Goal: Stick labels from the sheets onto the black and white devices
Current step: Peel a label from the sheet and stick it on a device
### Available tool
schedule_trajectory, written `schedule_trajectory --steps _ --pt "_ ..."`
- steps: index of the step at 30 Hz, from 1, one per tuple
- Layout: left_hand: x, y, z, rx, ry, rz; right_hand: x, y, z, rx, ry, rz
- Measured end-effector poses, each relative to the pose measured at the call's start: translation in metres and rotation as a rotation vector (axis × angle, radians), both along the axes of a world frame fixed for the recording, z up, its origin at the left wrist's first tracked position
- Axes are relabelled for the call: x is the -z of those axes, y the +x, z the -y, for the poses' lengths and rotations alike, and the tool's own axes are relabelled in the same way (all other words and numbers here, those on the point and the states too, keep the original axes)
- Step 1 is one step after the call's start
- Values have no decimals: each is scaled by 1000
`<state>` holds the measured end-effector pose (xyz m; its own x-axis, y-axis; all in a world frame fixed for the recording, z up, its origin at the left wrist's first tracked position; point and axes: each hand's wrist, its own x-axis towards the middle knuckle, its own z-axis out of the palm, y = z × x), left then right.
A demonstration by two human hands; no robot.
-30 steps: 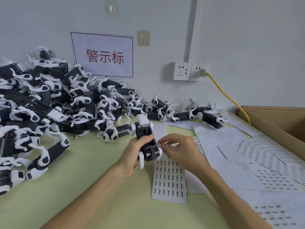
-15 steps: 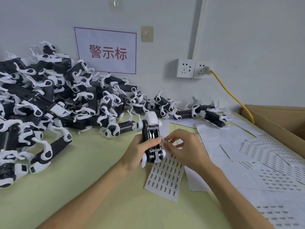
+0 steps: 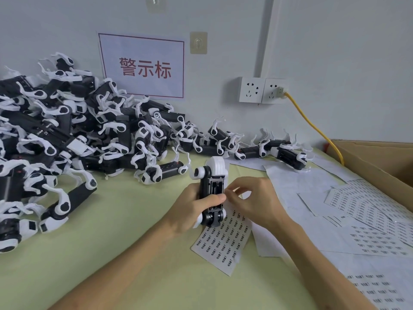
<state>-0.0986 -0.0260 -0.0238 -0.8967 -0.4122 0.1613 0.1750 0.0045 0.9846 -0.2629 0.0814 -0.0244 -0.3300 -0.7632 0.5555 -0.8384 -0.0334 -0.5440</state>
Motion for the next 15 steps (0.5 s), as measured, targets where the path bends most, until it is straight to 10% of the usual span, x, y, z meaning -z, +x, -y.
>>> schedule_trajectory --steps 15 --pt "0 1 1 2 -62 12 -1 1 2 -10 19 90"
